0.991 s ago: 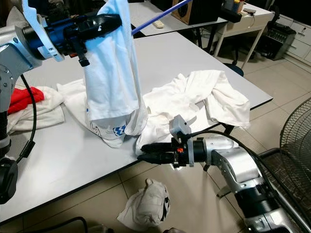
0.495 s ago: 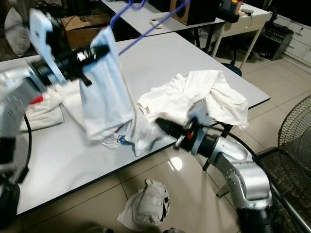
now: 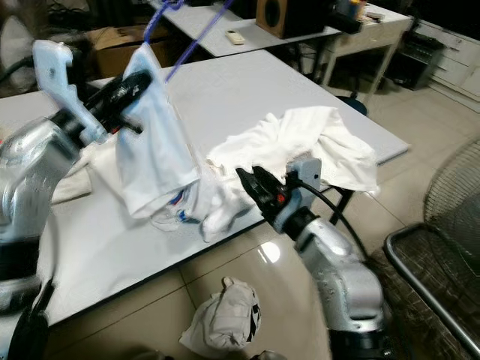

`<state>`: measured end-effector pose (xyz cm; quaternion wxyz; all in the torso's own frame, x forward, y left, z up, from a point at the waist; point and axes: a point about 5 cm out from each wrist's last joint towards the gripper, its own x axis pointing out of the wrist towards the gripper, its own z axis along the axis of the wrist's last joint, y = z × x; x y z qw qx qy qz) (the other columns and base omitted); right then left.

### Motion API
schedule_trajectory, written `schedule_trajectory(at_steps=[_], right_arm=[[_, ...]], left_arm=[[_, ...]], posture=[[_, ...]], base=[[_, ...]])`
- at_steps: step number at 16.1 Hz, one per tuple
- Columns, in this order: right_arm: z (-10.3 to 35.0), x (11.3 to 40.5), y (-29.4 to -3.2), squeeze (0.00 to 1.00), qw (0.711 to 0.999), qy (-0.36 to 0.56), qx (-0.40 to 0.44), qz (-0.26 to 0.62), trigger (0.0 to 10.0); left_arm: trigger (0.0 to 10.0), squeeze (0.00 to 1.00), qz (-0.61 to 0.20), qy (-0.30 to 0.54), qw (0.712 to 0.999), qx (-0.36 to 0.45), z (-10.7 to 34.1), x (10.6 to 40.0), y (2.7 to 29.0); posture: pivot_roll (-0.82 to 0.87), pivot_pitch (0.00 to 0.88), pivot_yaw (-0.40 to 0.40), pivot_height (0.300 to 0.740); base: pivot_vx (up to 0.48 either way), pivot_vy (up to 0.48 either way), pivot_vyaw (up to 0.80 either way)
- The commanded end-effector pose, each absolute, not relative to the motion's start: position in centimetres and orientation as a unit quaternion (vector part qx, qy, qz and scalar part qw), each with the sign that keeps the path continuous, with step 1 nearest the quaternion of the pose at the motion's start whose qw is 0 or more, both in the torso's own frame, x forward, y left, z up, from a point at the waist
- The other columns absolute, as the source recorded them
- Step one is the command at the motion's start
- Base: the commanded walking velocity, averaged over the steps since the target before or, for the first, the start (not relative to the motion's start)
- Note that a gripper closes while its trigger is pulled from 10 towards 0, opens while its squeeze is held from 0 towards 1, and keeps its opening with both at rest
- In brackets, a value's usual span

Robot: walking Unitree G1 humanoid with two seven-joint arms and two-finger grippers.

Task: Hang hanger

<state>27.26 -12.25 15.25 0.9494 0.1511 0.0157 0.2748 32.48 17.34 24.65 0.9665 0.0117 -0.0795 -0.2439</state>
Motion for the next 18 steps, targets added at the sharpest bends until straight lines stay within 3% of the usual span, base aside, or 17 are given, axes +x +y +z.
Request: schedule_trajectory(at_steps=[1,2,3,4,9,13,18], right_arm=[[16.3,27.4,-12.3,1.00,0.958,-0.010,0.133,0.254,10.0],[16.6,27.3,-12.3,1.00,0.961,-0.015,0.128,0.245,10.0],[17.2,27.2,-12.3,1.00,0.960,-0.031,0.140,0.240,10.0],[17.3,27.2,-12.6,1.00,0.965,-0.033,0.135,0.222,10.0],[17.7,26.3,-12.7,1.00,0.965,-0.036,0.100,0.238,10.0],[17.7,25.1,-12.8,1.00,0.957,-0.054,0.112,0.262,10.0],[17.7,25.6,-14.5,1.00,0.972,-0.059,0.133,0.186,10.0]], left_arm=[[0.0,0.00,-0.217,-0.066,0.974,0.013,23.8,32.4,17.8],[0.0,0.00,-0.208,-0.059,0.976,0.003,23.4,32.1,18.0],[3.4,0.00,-0.195,-0.065,0.979,0.000,22.9,31.5,18.0],[10.0,0.00,-0.190,-0.044,0.981,-0.012,22.3,31.2,17.9],[10.0,0.00,-0.174,-0.056,0.983,-0.021,21.7,29.8,17.9],[10.0,0.00,-0.180,-0.046,0.982,-0.025,21.1,28.6,17.2],[10.0,0.00,-0.196,-0.045,0.979,-0.013,21.1,28.5,16.3]], posture=[[-0.12,0.000,-0.007,0.740],[-0.12,0.000,-0.006,0.740],[-0.12,0.000,-0.003,0.740],[-0.12,0.000,0.001,0.740],[-0.13,0.000,0.003,0.740],[-0.11,0.000,-0.002,0.740],[-0.11,0.000,0.002,0.740]], base=[[0.000,0.000,0.00],[0.000,0.000,0.00],[0.000,0.000,0.00],[0.000,0.000,0.00],[0.000,0.000,0.60],[0.000,0.434,0.80],[0.000,0.431,0.00]])
